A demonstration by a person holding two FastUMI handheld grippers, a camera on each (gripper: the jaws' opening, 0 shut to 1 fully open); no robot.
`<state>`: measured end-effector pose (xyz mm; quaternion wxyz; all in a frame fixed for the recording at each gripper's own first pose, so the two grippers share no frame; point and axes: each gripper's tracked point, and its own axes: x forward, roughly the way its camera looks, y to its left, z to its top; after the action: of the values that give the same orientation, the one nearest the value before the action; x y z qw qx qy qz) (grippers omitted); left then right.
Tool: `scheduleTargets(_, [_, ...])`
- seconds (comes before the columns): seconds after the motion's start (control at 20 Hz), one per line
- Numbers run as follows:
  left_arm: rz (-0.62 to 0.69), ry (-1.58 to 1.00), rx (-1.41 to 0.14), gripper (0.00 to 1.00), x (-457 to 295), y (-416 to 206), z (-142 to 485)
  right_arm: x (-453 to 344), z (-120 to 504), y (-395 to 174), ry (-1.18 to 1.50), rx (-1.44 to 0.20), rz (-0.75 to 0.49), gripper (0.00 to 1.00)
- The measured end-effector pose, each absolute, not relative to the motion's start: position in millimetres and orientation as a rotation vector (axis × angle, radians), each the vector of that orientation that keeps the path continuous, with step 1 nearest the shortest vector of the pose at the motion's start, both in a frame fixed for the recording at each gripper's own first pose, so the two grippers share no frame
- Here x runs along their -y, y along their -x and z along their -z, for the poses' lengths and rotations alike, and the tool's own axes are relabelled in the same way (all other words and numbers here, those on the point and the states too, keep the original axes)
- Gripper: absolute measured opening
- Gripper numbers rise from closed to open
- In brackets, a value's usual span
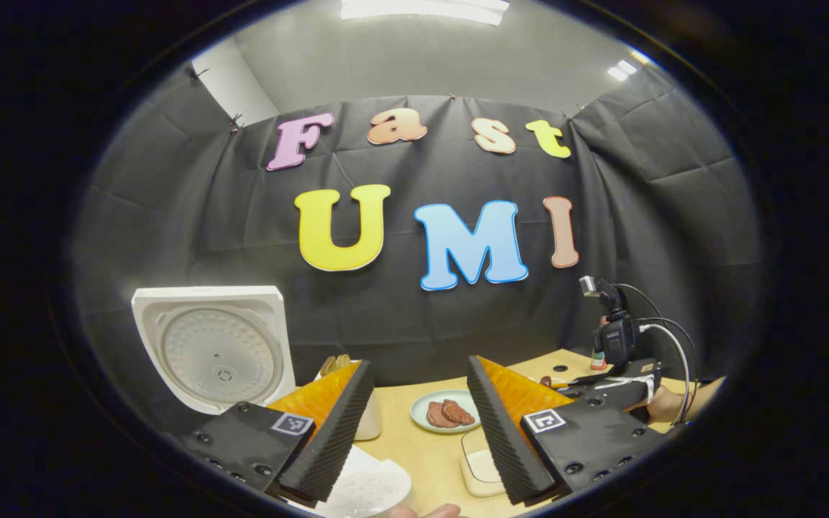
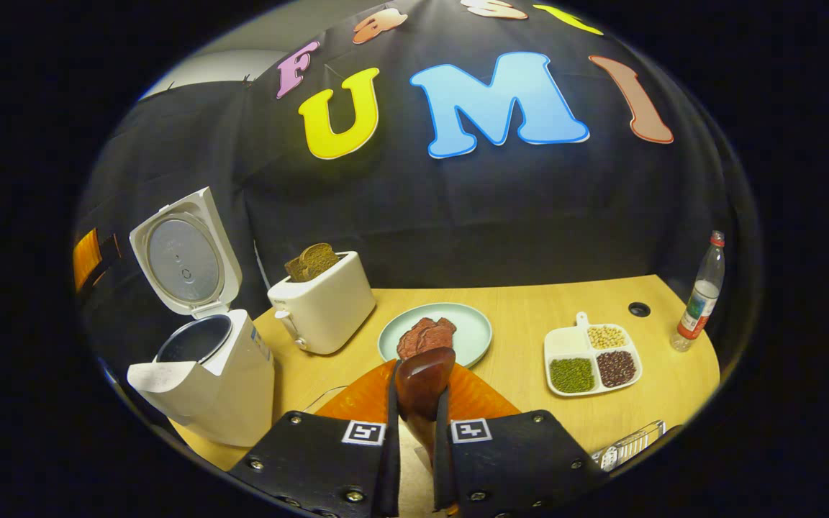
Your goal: Close the left gripper, press the button to open the rice cooker; take a wooden spoon from the chopstick holder with the right hand, scoop a spoonful of rice and pour it into the rice cooker, then put the wooden spoon back into the chopstick holder.
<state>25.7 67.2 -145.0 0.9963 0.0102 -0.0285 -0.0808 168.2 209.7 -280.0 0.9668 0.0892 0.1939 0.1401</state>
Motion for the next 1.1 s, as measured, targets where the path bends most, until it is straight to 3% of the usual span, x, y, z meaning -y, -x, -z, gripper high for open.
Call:
scheduleTargets(0.1, [0.163,-0.014,0.056,0.94,-69,-24,146,-216,283,-167,-0.258,-0.425,-0.309,0.19])
scheduleTargets(0.2, [0.157,-0.018,0.056,0.90,-73,-23,148,-220,284,-167,-0.372,-0.463,-0.333,0.19])
scheduleTargets(0.55, [0.146,-0.017,0.062,0.94,-79,-19,148,-216,282,-167,-0.669,-0.562,-0.398,0.19])
scheduleTargets(0.6, [0.146,-0.017,0.064,0.90,-80,-18,146,-212,275,-169,-0.701,-0.555,-0.402,0.19])
scheduleTargets(0.95, [0.140,-0.017,0.071,0.91,-88,-11,142,-184,226,-181,-0.851,-0.468,-0.391,0.18])
scheduleTargets(1.0, [0.137,-0.023,0.072,0.94,-89,-7,141,-179,220,-184,-0.877,-0.459,-0.387,0.18])
scheduleTargets(1.1, [0.123,-0.030,0.077,0.90,-97,-3,137,-176,204,-188,-0.920,-0.446,-0.392,0.19])
